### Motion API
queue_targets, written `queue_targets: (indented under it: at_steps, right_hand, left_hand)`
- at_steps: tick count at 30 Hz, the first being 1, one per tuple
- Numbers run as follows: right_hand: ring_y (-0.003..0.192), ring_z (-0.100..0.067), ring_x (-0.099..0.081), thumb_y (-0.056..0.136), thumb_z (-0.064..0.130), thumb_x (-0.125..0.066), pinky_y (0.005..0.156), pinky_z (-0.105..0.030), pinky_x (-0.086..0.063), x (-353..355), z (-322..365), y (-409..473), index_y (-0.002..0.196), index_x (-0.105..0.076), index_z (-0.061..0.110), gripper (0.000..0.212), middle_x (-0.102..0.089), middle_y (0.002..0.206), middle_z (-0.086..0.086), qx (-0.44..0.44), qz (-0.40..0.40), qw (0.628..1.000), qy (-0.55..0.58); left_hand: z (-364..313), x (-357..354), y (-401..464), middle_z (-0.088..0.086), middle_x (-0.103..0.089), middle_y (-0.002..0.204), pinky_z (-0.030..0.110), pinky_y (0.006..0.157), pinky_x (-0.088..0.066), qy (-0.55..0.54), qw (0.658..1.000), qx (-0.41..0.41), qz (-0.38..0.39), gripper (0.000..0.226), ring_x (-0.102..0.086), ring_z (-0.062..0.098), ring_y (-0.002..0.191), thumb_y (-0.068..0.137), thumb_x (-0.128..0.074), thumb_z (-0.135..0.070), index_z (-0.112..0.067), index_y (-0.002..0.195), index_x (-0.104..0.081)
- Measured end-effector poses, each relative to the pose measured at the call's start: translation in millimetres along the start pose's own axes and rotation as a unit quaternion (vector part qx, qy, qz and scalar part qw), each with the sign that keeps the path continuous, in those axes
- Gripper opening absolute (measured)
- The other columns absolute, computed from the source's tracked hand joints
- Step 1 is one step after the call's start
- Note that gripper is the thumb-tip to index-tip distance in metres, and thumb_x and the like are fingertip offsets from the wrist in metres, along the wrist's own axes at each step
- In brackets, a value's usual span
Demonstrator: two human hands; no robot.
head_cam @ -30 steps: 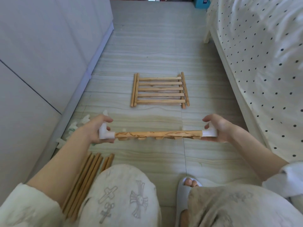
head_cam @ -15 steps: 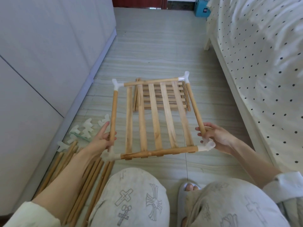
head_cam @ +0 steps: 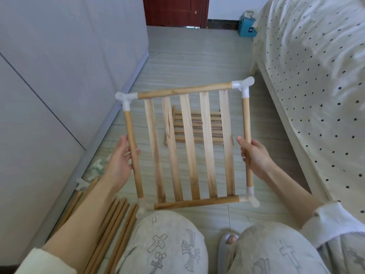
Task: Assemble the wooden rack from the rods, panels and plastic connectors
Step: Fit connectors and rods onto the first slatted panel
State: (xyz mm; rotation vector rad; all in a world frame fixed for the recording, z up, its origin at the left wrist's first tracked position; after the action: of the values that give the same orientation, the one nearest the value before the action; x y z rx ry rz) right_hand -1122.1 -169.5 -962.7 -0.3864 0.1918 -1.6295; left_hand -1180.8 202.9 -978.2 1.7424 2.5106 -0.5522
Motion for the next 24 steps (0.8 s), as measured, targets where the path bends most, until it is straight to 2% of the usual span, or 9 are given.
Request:
queue_targets:
  at_steps: [4,7,9,12,14,16,18,21,24]
  right_hand:
    - [0.065,-0.013,-0.039,0.090,0.038,-0.059,0.068,-0.025,-0.036,4,-17,-7,0.075,-0.047,0.018,0.027,-0.041,0.070,0.000,0.002,-0.038,0.999,-0.021]
    - [0.068,-0.012,-0.043,0.095,0.032,-0.051,0.068,-0.023,-0.039,3,-16,-13,0.079,-0.049,0.016,0.024,-0.045,0.073,0.001,0.025,-0.032,0.998,-0.046]
    - [0.076,-0.011,-0.050,0.097,0.026,-0.048,0.083,-0.027,-0.041,3,-20,-16,0.095,-0.052,0.008,0.018,-0.052,0.081,-0.002,0.027,-0.018,0.997,-0.066]
    - [0.106,-0.017,-0.055,0.097,0.009,-0.045,0.100,-0.032,-0.034,3,-29,-15,0.109,-0.052,0.006,0.014,-0.061,0.102,-0.006,0.010,0.030,0.997,-0.069]
    - [0.120,-0.020,-0.049,0.095,-0.005,-0.039,0.103,-0.029,-0.033,3,-39,-17,0.115,-0.053,0.002,0.025,-0.061,0.110,-0.008,-0.016,0.076,0.996,-0.047]
    - [0.124,-0.021,-0.048,0.091,-0.015,-0.030,0.104,-0.027,-0.038,5,-47,-23,0.116,-0.055,-0.002,0.037,-0.061,0.112,-0.010,-0.051,0.116,0.992,0.013]
    - [0.119,-0.021,-0.054,0.086,-0.020,-0.026,0.097,-0.024,-0.047,10,-46,-27,0.114,-0.057,0.000,0.047,-0.063,0.109,-0.011,-0.073,0.135,0.982,0.112]
    - [0.095,-0.019,-0.063,0.097,0.006,-0.033,0.086,-0.034,-0.048,19,-29,-27,0.127,-0.051,0.012,0.036,-0.065,0.112,-0.006,-0.079,0.121,0.967,0.211]
    - [0.093,-0.022,-0.062,0.100,0.045,-0.024,0.072,-0.034,-0.047,14,-11,-25,0.121,-0.053,0.015,0.047,-0.065,0.112,-0.005,-0.089,0.114,0.980,0.134]
  left_hand:
    - [-27,-1,3,0.002,-0.056,0.084,0.030,0.074,-0.039,-0.108,0.992,-0.034,-0.050,0.064,-0.053,0.017,0.083,0.093,-0.017,-0.064,-0.018,0.118,-0.054]
    - [-35,-8,0,-0.003,-0.050,0.073,0.023,0.070,-0.037,-0.142,0.987,-0.049,-0.055,0.057,-0.043,0.011,0.071,0.096,-0.021,-0.059,-0.019,0.085,-0.060]
    - [-33,-15,-5,-0.007,-0.058,0.069,0.021,0.070,-0.036,-0.122,0.990,-0.057,-0.043,0.053,-0.045,0.008,0.069,0.099,-0.030,-0.048,-0.024,0.069,-0.067]
    - [-19,-13,-5,0.001,-0.054,0.084,0.022,0.079,-0.038,-0.117,0.991,-0.041,-0.041,0.025,-0.047,0.009,0.073,0.097,-0.045,-0.035,-0.019,0.080,-0.055]
    - [-10,-3,-5,0.008,-0.046,0.093,0.030,0.092,-0.036,-0.110,0.992,-0.032,-0.060,0.017,-0.046,0.017,0.086,0.094,-0.051,-0.030,-0.017,0.084,-0.047]
    - [8,9,-3,0.011,-0.047,0.098,0.038,0.104,-0.033,-0.106,0.991,-0.010,-0.077,0.021,-0.046,0.024,0.097,0.085,-0.058,-0.032,-0.013,0.091,-0.050]
    - [14,12,-4,0.010,-0.049,0.093,0.036,0.103,-0.036,-0.120,0.990,0.005,-0.071,0.021,-0.047,0.024,0.097,0.082,-0.059,-0.030,-0.012,0.090,-0.052]
    - [3,8,-7,0.000,-0.043,0.076,0.019,0.068,-0.039,-0.091,0.994,0.015,-0.060,0.017,-0.045,0.012,0.069,0.095,-0.043,-0.012,-0.015,0.079,-0.049]
    - [-10,1,-6,0.002,-0.045,0.074,0.025,0.055,-0.031,0.039,0.996,0.076,-0.003,0.019,-0.042,0.013,0.055,0.093,-0.039,-0.011,-0.015,0.084,-0.056]
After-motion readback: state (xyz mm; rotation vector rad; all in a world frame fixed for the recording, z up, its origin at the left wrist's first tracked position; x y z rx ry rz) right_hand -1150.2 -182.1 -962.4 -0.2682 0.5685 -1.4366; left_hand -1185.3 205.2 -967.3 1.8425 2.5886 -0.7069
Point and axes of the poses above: each hand's wrist, its own y-axis towards the middle knuckle, its own x-axis out of the back of the hand, z = x × y, the point moved 8 cm from there along y, towards the middle knuckle
